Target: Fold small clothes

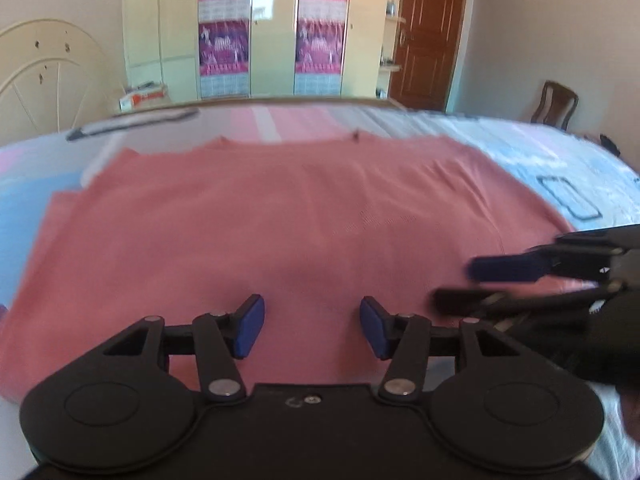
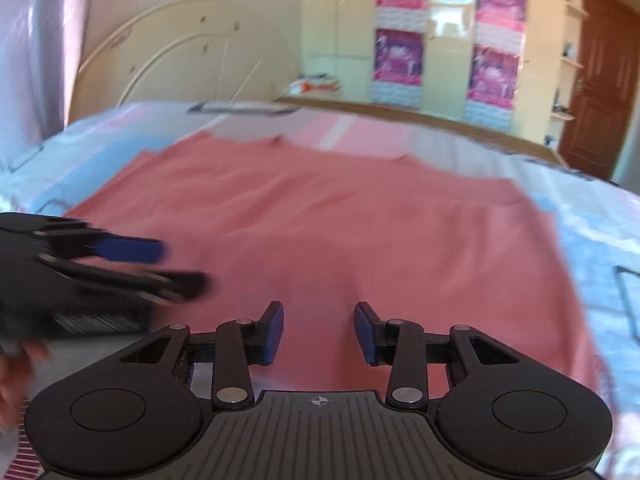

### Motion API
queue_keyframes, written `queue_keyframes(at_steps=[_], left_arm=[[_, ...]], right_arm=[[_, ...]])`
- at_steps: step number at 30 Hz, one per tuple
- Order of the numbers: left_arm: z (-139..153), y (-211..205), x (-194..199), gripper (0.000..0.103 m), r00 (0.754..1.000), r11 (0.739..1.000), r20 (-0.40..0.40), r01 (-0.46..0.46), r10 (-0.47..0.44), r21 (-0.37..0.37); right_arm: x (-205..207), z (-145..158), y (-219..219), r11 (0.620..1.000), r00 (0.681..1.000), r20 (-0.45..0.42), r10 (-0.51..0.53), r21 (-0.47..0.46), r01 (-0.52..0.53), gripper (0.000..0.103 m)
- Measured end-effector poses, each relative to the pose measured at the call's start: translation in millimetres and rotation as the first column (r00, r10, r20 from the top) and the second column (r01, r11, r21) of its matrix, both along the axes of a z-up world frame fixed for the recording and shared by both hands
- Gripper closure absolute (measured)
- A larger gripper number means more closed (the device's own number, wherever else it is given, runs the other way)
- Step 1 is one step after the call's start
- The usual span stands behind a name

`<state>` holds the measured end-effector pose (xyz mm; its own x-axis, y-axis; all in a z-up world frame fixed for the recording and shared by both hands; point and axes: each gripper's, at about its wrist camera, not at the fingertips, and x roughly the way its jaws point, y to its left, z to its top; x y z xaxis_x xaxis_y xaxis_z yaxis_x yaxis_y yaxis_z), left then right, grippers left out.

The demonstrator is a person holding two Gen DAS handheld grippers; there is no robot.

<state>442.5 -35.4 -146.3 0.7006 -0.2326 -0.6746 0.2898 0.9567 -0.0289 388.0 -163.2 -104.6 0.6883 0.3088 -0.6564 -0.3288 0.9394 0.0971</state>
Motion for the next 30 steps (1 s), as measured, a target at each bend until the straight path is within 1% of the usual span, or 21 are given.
queue_keyframes(at_steps=[1, 2, 3, 4, 7, 10, 11, 12, 13, 15, 16, 19, 20, 21, 23, 25, 27, 30], left_arm=[[-2.7, 1.0, -0.3, 0.051, 1.000, 1.000, -0.005, -0.006, 0.006, 0.014], [-3.8, 6.5, -1.1, 0.051, 1.000, 1.000, -0.008, -0.016, 0.017, 0.010], [-3.3, 16.3, -1.7, 0.051, 0.999, 0.999, -0.011, -0.036, 0.036, 0.004], [-2.2, 28.2, -3.1, 0.050, 0.998, 0.998, -0.008, -0.058, 0.058, 0.012], [-5.0, 68.8, -8.5, 0.051, 0.990, 0.989, -0.009, -0.137, 0.138, 0.052], [-2.5, 112.0, -13.8, 0.050, 0.979, 0.978, -0.018, -0.204, 0.205, 0.053], [-1.0, 120.1, -15.9, 0.050, 0.976, 0.975, -0.017, -0.217, 0.218, 0.058], [0.3, 124.7, -17.6, 0.050, 0.974, 0.972, -0.013, -0.224, 0.225, 0.075], [2.2, 126.9, -19.0, 0.050, 0.974, 0.971, -0.013, -0.226, 0.228, 0.081], [4.7, 128.6, -19.1, 0.050, 0.970, 0.967, -0.016, -0.241, 0.243, 0.078], [5.4, 128.1, -18.1, 0.051, 0.968, 0.966, -0.017, -0.248, 0.250, 0.079], [6.2, 123.0, -13.6, 0.052, 0.966, 0.962, -0.013, -0.257, 0.259, 0.089], [5.1, 122.8, -13.0, 0.052, 0.965, 0.961, -0.014, -0.260, 0.262, 0.092], [4.0, 122.9, -12.4, 0.052, 0.964, 0.960, -0.016, -0.264, 0.266, 0.089], [1.1, 121.6, -9.6, 0.051, 0.963, 0.960, -0.015, -0.265, 0.268, 0.093], [1.4, 121.0, -9.6, 0.051, 0.963, 0.959, -0.017, -0.266, 0.269, 0.099], [0.8, 119.9, -7.9, 0.051, 0.963, 0.958, -0.019, -0.267, 0.270, 0.101], [1.0, 119.2, -8.5, 0.051, 0.963, 0.958, -0.017, -0.267, 0.270, 0.105]], right_arm=[[0.4, -3.7, 5.8, 1.000, 1.000, -0.014, 0.006, -0.020, -0.007, 0.065], [-0.6, -8.4, 8.3, 0.999, 1.000, -0.022, 0.014, -0.051, -0.016, 0.065], [-3.2, -10.0, 4.6, 0.998, 1.000, -0.020, 0.014, -0.058, -0.016, 0.065], [-5.2, -11.5, -1.4, 0.998, 1.000, -0.021, 0.002, -0.056, -0.003, 0.065], [-11.8, -13.8, -39.6, 0.990, 0.995, -0.014, -0.102, -0.099, 0.100, 0.065], [-16.7, -18.1, -93.0, 0.966, 0.972, -0.040, -0.232, -0.128, 0.225, 0.065], [-17.5, -18.8, -108.9, 0.962, 0.966, -0.051, -0.255, -0.120, 0.247, 0.065], [-20.0, -18.6, -118.1, 0.963, 0.965, -0.058, -0.256, -0.105, 0.249, 0.065], [-22.1, -16.4, -121.6, 0.964, 0.966, -0.057, -0.250, -0.109, 0.243, 0.065], [-23.0, -13.6, -117.9, 0.963, 0.971, -0.048, -0.233, -0.151, 0.223, 0.065], [-23.8, -10.6, -116.5, 0.963, 0.971, -0.046, -0.233, -0.149, 0.224, 0.065], [-34.4, 4.7, -116.4, 0.963, 0.968, 0.022, -0.248, -0.103, 0.249, 0.065], [-37.0, 6.1, -116.0, 0.964, 0.968, 0.026, -0.249, -0.091, 0.250, 0.065], [-32.8, 2.5, -115.5, 0.964, 0.969, 0.005, -0.248, -0.095, 0.247, 0.065], [-22.1, -14.9, -114.4, 0.960, 0.965, -0.078, -0.251, -0.144, 0.238, 0.065], [-24.5, -16.6, -115.2, 0.962, 0.966, -0.071, -0.248, -0.132, 0.238, 0.065], [-21.5, -12.1, -116.4, 0.961, 0.963, -0.086, -0.256, -0.128, 0.244, 0.065], [-25.8, -0.3, -116.6, 0.959, 0.963, -0.023, -0.267, -0.107, 0.263, 0.065]])
